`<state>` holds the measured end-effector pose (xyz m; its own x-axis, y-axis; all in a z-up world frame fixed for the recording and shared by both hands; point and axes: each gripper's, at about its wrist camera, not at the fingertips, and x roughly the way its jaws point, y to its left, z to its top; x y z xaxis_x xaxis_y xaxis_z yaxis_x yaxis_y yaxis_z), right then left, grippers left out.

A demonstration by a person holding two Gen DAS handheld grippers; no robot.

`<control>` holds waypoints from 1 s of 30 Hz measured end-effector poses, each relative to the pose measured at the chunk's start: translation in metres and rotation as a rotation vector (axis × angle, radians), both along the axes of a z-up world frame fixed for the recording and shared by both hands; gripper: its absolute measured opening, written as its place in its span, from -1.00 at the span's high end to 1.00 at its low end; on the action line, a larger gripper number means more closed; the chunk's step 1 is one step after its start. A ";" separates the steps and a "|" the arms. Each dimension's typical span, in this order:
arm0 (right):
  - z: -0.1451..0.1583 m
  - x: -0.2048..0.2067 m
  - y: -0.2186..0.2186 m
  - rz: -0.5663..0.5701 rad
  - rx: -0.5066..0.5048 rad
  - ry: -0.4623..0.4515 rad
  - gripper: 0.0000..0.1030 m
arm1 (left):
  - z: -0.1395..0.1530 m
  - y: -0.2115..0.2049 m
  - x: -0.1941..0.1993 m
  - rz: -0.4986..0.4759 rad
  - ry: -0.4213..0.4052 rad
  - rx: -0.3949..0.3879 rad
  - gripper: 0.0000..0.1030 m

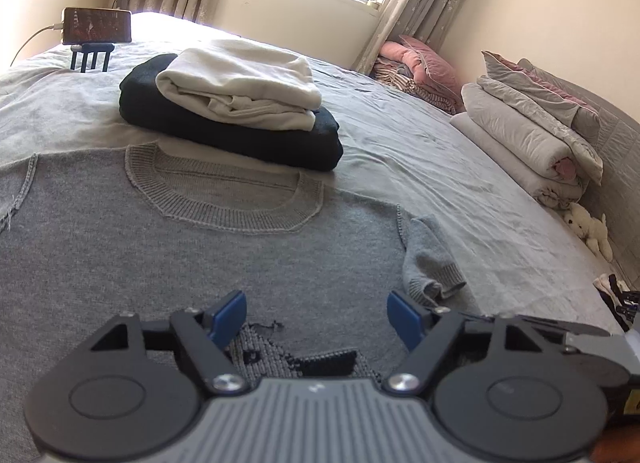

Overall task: Fold clothes
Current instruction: 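Fold the sleeve inward over the body with the right gripper while the left gripper pinches the sleeve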

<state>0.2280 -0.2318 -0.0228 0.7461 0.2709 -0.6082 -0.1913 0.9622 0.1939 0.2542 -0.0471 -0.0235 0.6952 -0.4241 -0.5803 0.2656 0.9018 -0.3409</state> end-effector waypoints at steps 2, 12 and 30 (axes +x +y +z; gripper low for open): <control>-0.004 -0.002 -0.002 -0.006 0.003 0.007 0.72 | -0.001 -0.008 0.001 -0.025 -0.018 0.019 -0.46; 0.019 -0.034 -0.030 0.003 0.011 0.020 0.07 | 0.001 -0.046 0.008 -0.171 -0.117 0.055 -0.45; -0.006 -0.043 -0.016 0.131 -0.301 -0.076 0.89 | -0.017 -0.068 0.028 -0.145 -0.080 0.035 0.95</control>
